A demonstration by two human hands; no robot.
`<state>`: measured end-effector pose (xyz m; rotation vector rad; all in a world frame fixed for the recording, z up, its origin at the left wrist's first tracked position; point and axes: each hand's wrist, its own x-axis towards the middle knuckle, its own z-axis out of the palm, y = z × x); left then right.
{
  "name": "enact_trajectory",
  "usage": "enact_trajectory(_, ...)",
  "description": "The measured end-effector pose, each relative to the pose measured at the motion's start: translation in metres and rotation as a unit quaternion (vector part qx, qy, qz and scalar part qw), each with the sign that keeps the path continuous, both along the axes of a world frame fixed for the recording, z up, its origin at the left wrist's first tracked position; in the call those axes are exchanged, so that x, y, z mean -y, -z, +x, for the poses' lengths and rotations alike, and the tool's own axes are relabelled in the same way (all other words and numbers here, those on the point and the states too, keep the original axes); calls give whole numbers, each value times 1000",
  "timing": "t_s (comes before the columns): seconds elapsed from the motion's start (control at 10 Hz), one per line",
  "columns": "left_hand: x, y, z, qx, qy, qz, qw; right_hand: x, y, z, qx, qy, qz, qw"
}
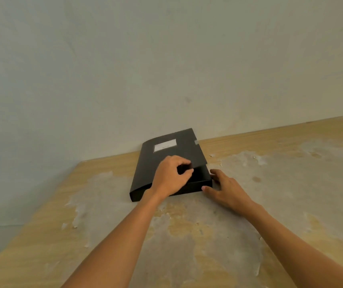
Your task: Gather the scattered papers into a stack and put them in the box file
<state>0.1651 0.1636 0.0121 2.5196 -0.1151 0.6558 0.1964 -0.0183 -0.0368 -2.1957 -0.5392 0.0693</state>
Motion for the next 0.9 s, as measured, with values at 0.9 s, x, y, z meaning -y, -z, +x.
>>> enact_trajectory(0.9,4,-33,-28,-67,12,-9,998,5,-55,-24,167,-54,-174,969)
